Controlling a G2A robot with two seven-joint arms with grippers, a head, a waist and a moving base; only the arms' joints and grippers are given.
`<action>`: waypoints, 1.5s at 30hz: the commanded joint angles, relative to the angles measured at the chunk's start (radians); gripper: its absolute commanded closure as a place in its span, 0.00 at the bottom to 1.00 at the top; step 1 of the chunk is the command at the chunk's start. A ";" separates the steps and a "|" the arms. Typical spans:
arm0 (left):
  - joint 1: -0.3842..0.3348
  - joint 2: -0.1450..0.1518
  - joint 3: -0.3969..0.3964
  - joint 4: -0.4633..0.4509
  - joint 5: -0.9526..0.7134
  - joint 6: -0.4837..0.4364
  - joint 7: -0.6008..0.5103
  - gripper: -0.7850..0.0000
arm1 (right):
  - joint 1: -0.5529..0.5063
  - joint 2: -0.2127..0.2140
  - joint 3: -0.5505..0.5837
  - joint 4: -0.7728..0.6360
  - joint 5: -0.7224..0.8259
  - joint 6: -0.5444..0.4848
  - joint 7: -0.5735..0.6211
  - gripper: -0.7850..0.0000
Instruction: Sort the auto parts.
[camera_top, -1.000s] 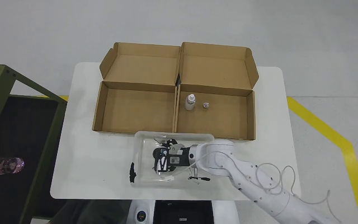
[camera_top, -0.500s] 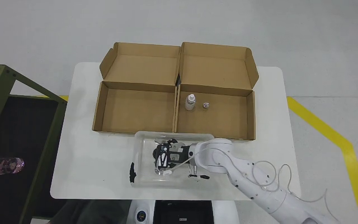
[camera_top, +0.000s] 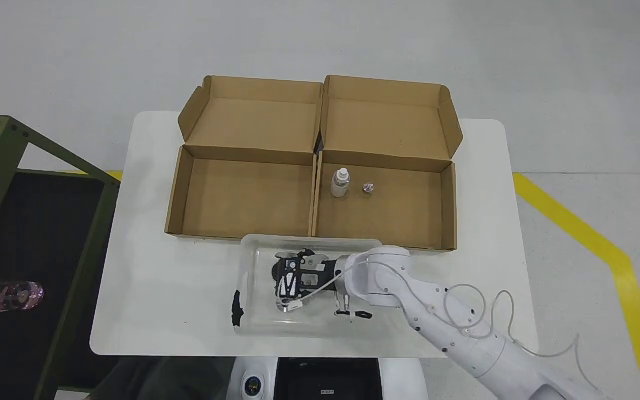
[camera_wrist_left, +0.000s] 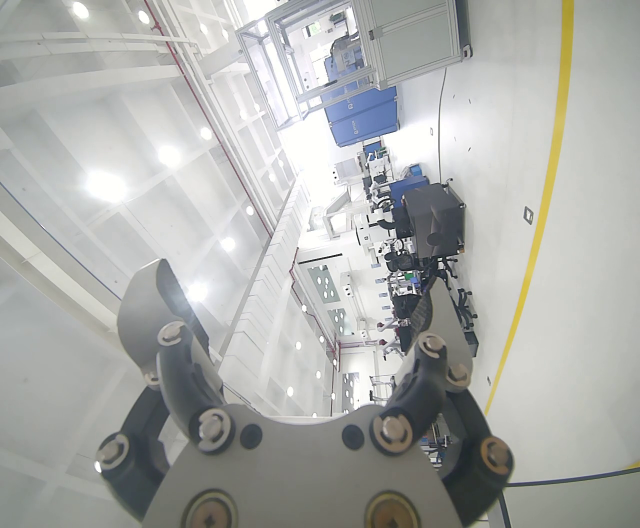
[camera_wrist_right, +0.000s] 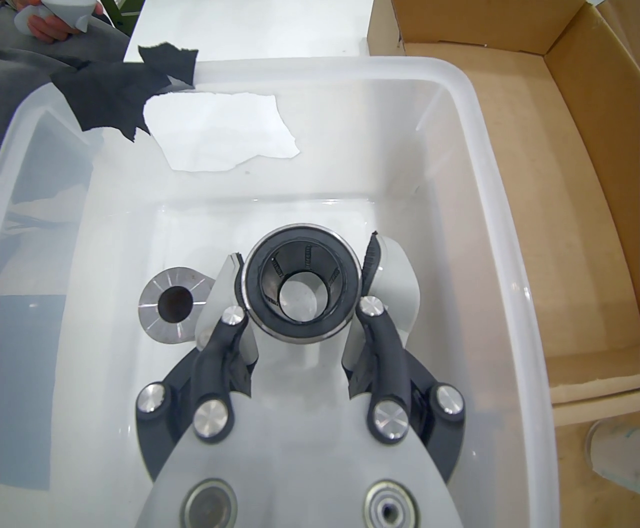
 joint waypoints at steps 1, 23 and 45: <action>0.000 0.000 0.000 0.000 0.000 0.000 0.000 0.00 | 0.001 -0.002 -0.001 0.004 -0.001 -0.001 -0.002 0.69; 0.000 0.000 0.000 0.000 0.000 0.000 0.000 0.00 | -0.037 0.007 0.066 -0.111 0.019 -0.075 -0.032 1.00; 0.000 0.000 0.000 0.000 0.000 0.000 0.000 0.00 | -0.081 0.031 0.194 -0.245 0.094 -0.086 -0.064 1.00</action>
